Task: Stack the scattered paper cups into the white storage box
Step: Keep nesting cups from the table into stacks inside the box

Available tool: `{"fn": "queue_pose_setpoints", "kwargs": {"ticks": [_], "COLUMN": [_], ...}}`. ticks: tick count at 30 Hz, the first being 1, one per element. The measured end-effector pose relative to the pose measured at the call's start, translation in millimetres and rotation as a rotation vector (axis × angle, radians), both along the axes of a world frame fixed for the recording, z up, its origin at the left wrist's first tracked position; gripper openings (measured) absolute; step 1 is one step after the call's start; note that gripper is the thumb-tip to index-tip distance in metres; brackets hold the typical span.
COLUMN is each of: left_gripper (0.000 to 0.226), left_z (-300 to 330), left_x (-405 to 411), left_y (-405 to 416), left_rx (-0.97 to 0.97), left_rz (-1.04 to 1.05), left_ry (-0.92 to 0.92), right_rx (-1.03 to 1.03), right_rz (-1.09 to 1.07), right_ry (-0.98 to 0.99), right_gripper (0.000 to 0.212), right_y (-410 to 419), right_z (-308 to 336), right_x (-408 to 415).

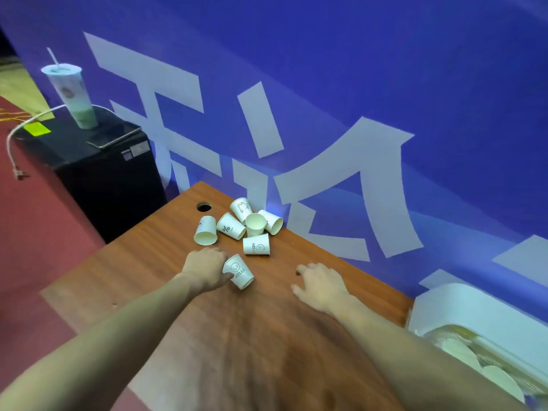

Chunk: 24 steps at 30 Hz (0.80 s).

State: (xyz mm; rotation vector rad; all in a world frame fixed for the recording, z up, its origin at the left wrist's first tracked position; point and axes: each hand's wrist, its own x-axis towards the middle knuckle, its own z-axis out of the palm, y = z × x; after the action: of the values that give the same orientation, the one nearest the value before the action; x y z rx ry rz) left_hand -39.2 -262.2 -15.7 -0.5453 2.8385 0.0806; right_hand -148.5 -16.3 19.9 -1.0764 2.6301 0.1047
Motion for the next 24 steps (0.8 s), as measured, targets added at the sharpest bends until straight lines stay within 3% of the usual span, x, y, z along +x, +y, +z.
{"fn": "queue_pose_setpoints", "kwargs": {"ticks": [7,15,22,24], "left_gripper": [0.050,0.047,0.016,0.014], "left_z": [-32.7,-80.7,-120.9,-127.2], "left_x": [-31.7,-74.6,-86.3,-87.6], "left_y": [-50.8,-77.2,-92.4,-94.5], "left_rx": [0.120,0.374,0.887,0.962], "left_rz": [0.118,0.179,0.200,0.197], "left_ry": [-0.005,-0.087,-0.105,-0.104], "right_rx": [0.002,-0.080,-0.322,-0.371], "right_rz": [-0.053,-0.289,-0.721,-0.787], "right_ry": [-0.066,-0.211,-0.566,-0.650], "right_gripper": [0.037,0.027,0.048,0.040], "right_y": [-66.3,-123.1,-153.8,-159.6], "right_z": [-23.5,-73.7,-139.7,-150.7], "right_x": [-34.9,-83.7,-108.0,-112.0]}}
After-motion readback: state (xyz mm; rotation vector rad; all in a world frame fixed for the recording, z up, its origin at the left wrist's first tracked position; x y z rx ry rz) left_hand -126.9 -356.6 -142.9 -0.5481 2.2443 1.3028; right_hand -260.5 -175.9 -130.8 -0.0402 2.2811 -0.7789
